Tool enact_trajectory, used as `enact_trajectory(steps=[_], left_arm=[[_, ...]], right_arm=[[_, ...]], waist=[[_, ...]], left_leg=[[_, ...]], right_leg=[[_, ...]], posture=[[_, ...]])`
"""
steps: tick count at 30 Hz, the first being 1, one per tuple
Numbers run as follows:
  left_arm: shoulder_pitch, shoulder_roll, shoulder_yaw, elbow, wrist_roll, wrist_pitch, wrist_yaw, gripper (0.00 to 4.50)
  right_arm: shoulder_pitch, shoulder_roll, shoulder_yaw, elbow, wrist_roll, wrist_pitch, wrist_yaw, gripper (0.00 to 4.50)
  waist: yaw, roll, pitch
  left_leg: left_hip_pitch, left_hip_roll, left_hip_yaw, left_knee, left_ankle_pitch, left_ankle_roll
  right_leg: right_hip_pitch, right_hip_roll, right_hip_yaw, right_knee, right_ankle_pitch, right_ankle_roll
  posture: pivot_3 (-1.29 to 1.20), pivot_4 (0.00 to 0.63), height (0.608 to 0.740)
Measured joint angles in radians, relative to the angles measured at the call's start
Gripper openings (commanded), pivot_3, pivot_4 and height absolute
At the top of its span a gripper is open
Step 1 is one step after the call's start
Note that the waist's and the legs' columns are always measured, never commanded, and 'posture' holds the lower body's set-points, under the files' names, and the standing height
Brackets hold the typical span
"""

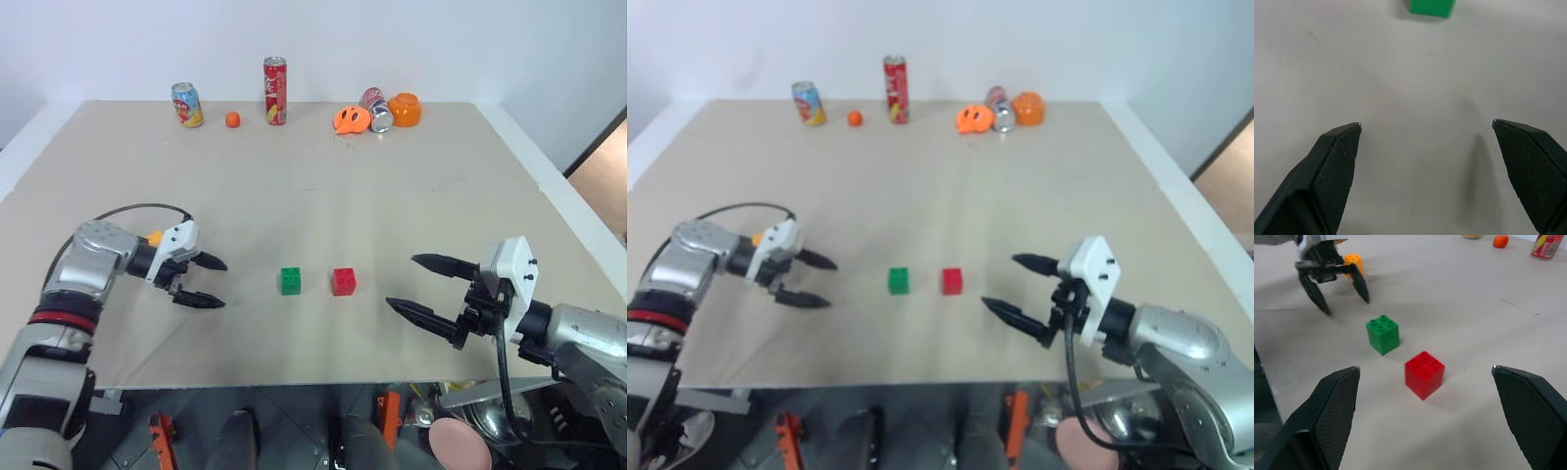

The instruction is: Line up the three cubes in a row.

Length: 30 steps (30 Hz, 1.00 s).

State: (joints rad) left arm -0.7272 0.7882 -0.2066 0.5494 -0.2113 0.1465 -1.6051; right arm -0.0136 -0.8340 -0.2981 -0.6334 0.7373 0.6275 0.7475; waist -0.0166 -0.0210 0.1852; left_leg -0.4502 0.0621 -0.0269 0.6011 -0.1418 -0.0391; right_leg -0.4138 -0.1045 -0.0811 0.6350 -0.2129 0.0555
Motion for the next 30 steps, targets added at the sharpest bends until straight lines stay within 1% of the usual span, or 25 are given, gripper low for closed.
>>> enact_trajectory(steps=[2,3,5,7,9,11,14,17,19,20,21,23,24,26,30], left_arm=[[0.013,0.025,0.005,-0.099,-0.057,0.096,-0.001,4.45],[0.034,0.028,0.035,-0.188,-0.105,0.180,0.011,4.45],[0.062,0.026,0.072,-0.302,-0.167,0.288,0.046,4.45],[0.087,0.023,0.121,-0.397,-0.229,0.389,0.103,4.45],[0.102,0.014,0.199,-0.489,-0.302,0.497,0.199,4.45],[0.108,0.012,0.258,-0.551,-0.347,0.556,0.273,4.45],[0.153,0.003,0.358,-0.617,-0.392,0.621,0.401,4.45],[0.229,-0.017,0.429,-0.699,-0.406,0.648,0.535,4.45],[0.295,-0.024,0.457,-0.754,-0.397,0.654,0.621,4.45],[0.359,-0.032,0.484,-0.810,-0.388,0.658,0.685,4.45],[0.382,-0.036,0.491,-0.829,-0.385,0.660,0.712,4.45],[0.457,-0.075,0.540,-0.906,-0.384,0.672,0.816,4.45],[0.465,-0.080,0.545,-0.916,-0.384,0.677,0.833,4.45],[0.516,-0.111,0.591,-0.974,-0.376,0.684,0.930,4.45],[0.564,-0.142,0.642,-1.000,-0.349,0.683,1.055,4.45]], right_arm=[[-0.034,-0.001,0.025,0.028,-0.014,-0.005,0.012,4.50],[-0.071,0.002,0.055,0.055,-0.034,-0.013,0.013,4.50],[-0.124,0.022,0.088,0.094,-0.063,-0.027,0.006,4.50],[-0.182,0.056,0.123,0.142,-0.105,-0.047,-0.017,4.50],[-0.300,0.132,0.174,0.256,-0.180,-0.074,-0.083,4.50],[-0.379,0.177,0.202,0.346,-0.248,-0.097,-0.141,4.50],[-0.478,0.241,0.226,0.472,-0.315,-0.109,-0.199,4.50],[-0.526,0.265,0.236,0.525,-0.334,-0.115,-0.200,4.50],[-0.535,0.274,0.257,0.534,-0.341,-0.122,-0.180,4.50],[-0.539,0.284,0.271,0.543,-0.346,-0.126,-0.162,4.50],[-0.540,0.286,0.277,0.549,-0.350,-0.129,-0.157,4.50],[-0.552,0.306,0.300,0.574,-0.354,-0.137,-0.134,4.50],[-0.553,0.311,0.301,0.577,-0.354,-0.139,-0.131,4.50],[-0.569,0.333,0.324,0.591,-0.354,-0.145,-0.100,4.50],[-0.593,0.350,0.367,0.591,-0.352,-0.161,-0.022,4.50]], waist=[[0.001,0.000,0.000],[0.000,0.000,0.001],[-0.001,0.000,0.001],[-0.003,0.000,0.001],[-0.008,0.000,0.002],[-0.007,0.001,0.003],[-0.005,0.002,0.004],[-0.004,0.002,0.004],[-0.003,0.002,0.004],[-0.003,0.002,0.004],[-0.003,0.002,0.004],[-0.003,0.002,0.004],[-0.003,0.002,0.004],[-0.003,0.002,0.004],[-0.003,0.002,0.004]], left_leg=[[0.000,0.001,-0.001,0.000,-0.001,0.000],[0.000,0.001,-0.001,0.000,-0.001,0.000],[0.000,0.001,-0.001,0.000,-0.001,0.000],[0.001,0.001,-0.002,0.001,-0.001,0.000],[0.002,0.002,-0.002,0.002,0.000,0.000],[0.002,0.002,-0.002,0.002,0.001,0.000],[0.004,0.002,-0.002,0.002,0.002,-0.001],[0.004,0.002,-0.002,0.001,0.002,-0.001],[0.004,0.002,-0.001,0.000,0.002,-0.001],[0.004,0.002,-0.001,-0.001,0.001,-0.001],[0.004,0.001,0.000,0.000,0.001,-0.001],[0.004,0.002,0.001,0.000,0.001,-0.001],[0.004,0.002,0.001,0.000,0.001,-0.001],[0.005,0.002,0.002,0.001,0.001,-0.002],[0.008,0.001,0.002,0.002,0.002,-0.002]], right_leg=[[0.000,0.001,-0.001,0.001,-0.002,0.000],[0.000,0.001,0.000,0.001,-0.002,-0.001],[0.000,0.002,0.000,0.001,-0.002,-0.002],[0.000,0.002,0.001,0.002,-0.002,-0.003],[0.000,0.004,0.002,0.002,-0.001,-0.008],[0.000,0.004,0.003,0.002,0.000,-0.009],[0.001,0.006,0.005,0.002,0.001,-0.008],[0.001,0.011,0.013,0.003,0.002,-0.003],[0.000,0.012,0.015,0.003,0.001,-0.002],[0.000,0.012,0.016,0.003,0.001,-0.002],[-0.001,0.012,0.017,0.003,0.001,-0.001],[-0.002,0.012,0.018,0.004,0.001,-0.002],[-0.002,0.013,0.018,0.004,0.001,-0.002],[-0.002,0.013,0.020,0.006,0.001,-0.004],[-0.002,0.014,0.023,0.007,0.001,-0.009]], posture=[[0.00,0.150,0.740],[0.00,0.150,0.740],[0.00,0.150,0.740],[0.00,0.150,0.740],[0.00,0.150,0.740],[0.00,0.150,0.740],[0.00,0.150,0.740],[0.00,0.150,0.740],[0.00,0.150,0.740],[0.00,0.150,0.740],[0.00,0.150,0.740],[0.00,0.150,0.740],[0.00,0.150,0.740],[0.00,0.150,0.740],[0.00,0.150,0.740]])
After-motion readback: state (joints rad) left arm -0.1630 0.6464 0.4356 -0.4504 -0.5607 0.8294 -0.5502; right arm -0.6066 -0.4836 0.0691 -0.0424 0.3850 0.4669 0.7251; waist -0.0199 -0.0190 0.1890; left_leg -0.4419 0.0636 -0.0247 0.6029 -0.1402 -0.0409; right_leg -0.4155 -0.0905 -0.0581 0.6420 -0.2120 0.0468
